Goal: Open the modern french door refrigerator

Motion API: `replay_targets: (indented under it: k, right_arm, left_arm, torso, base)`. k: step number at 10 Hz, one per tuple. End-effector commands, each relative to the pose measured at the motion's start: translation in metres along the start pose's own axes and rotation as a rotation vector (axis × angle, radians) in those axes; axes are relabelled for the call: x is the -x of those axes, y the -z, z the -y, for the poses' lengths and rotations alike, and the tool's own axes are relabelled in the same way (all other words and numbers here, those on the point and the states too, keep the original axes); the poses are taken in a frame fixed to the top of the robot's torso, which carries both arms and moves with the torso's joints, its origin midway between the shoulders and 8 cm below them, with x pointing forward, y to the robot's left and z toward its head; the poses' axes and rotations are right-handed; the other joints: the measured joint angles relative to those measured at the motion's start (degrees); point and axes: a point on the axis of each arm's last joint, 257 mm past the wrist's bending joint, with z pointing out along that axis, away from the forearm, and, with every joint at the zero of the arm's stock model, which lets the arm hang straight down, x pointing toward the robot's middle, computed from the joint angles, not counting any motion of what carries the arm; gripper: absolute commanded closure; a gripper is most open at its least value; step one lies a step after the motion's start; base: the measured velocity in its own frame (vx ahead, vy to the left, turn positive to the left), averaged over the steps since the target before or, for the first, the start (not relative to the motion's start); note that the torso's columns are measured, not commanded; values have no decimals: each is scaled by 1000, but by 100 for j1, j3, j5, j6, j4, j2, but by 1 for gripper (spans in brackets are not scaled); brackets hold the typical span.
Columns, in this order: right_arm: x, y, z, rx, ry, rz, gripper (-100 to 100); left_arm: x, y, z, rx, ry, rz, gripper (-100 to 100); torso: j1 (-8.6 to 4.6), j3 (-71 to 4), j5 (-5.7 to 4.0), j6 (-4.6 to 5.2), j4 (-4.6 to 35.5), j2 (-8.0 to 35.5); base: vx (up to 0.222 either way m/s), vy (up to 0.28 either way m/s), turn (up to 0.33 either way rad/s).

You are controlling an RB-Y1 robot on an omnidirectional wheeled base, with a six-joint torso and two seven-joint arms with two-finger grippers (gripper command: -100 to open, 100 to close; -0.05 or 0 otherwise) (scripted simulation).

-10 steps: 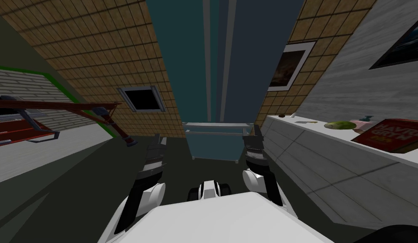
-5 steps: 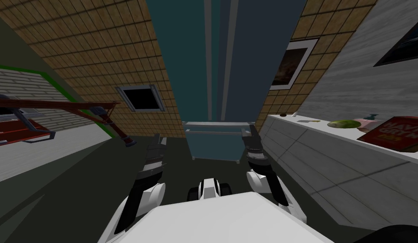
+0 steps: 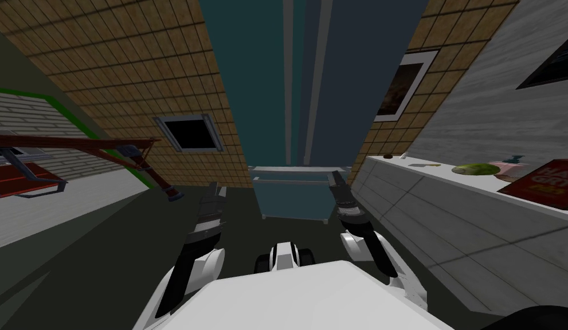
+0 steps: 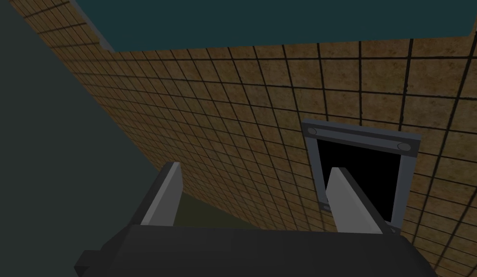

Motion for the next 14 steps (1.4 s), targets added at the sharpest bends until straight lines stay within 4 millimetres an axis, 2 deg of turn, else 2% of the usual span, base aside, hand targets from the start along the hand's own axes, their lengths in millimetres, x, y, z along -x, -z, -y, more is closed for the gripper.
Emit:
replay_targets:
  k: [1, 8, 14]
  right_arm:
    - [-4, 0, 2, 9, 135, -65, -100]
    - [-13, 2, 15, 58, 542, -245, -100]
    - [-15, 6, 39, 127, 928, -420, -100]
  left_arm:
    - [0, 0, 0, 0, 0, 0, 0]
    - [0, 0, 0, 0, 0, 0, 0]
    - [0, 0, 0, 0, 0, 0, 0]
  torso:
    - [2, 1, 1, 0, 0, 0]
    - [-11, -1, -3, 0, 0, -1]
    - [-8, 3, -2, 0, 2, 5]
  base:
    - [78, 62, -22]
    - [93, 83, -17]
    - [104, 90, -20]
